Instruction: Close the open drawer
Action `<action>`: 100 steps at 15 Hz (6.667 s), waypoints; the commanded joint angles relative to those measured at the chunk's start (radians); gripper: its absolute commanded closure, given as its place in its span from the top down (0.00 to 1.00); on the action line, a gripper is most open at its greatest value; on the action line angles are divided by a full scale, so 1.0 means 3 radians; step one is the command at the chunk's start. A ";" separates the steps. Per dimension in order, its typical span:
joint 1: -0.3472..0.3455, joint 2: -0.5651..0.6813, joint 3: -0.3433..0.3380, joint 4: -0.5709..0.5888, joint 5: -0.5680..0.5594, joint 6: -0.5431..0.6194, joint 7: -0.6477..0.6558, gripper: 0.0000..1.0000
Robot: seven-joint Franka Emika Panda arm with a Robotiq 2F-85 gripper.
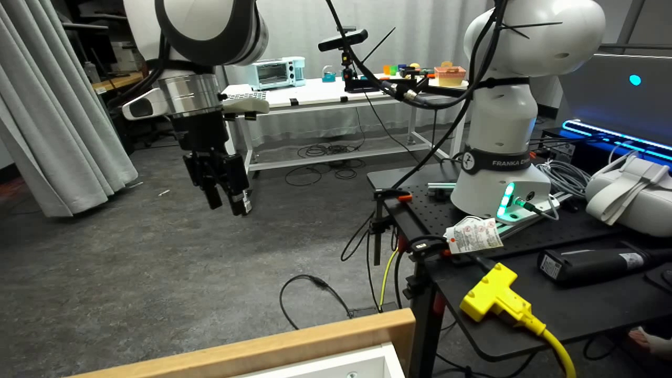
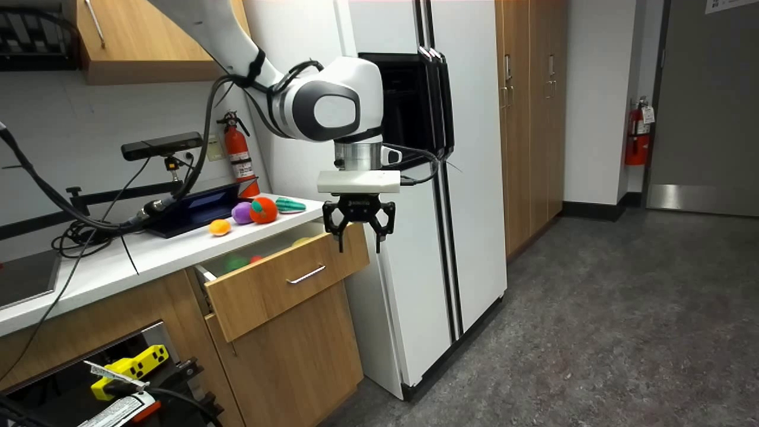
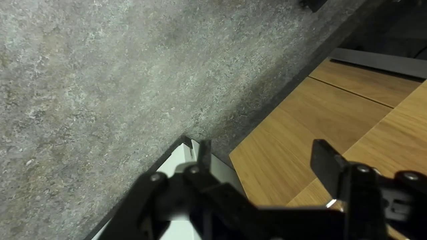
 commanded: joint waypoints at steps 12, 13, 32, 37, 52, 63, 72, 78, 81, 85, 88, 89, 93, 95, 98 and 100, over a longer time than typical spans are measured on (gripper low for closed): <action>0.0157 0.0534 0.0688 0.0331 0.0705 -0.0040 -0.0051 0.00; 0.0160 0.0574 0.0717 0.0358 0.0727 -0.0042 -0.0051 0.00; 0.0543 0.1178 0.1287 0.1010 0.0870 -0.0417 0.0118 0.00; 0.0667 0.1130 0.1323 0.1065 0.0776 -0.0468 0.0082 0.00; 0.0577 -0.0651 0.1034 -0.0050 0.0796 -0.0165 -0.0507 0.00; 0.0741 -0.1124 0.0557 -0.0286 0.1286 0.0472 -0.0712 0.00; 0.0835 -0.1333 0.0376 -0.0391 0.2002 0.0315 -0.1027 0.57; 0.0853 -0.1436 0.0269 -0.0458 0.2297 0.0166 -0.1213 0.99; 0.0857 -0.1470 0.0246 -0.0477 0.2370 0.0086 -0.1267 1.00; 0.0840 -0.1375 0.0258 -0.0408 0.2272 0.0076 -0.1152 1.00; 0.0840 -0.1398 0.0241 -0.0418 0.2287 0.0027 -0.1178 1.00; 0.0840 -0.1398 0.0240 -0.0419 0.2287 0.0027 -0.1179 1.00; 0.0842 -0.1398 0.0241 -0.0419 0.2287 0.0026 -0.1181 1.00; 0.0842 -0.1398 0.0241 -0.0419 0.2287 0.0026 -0.1181 1.00; 0.0842 -0.1398 0.0240 -0.0419 0.2287 0.0026 -0.1181 1.00; 0.0842 -0.1398 0.0240 -0.0419 0.2287 0.0026 -0.1181 1.00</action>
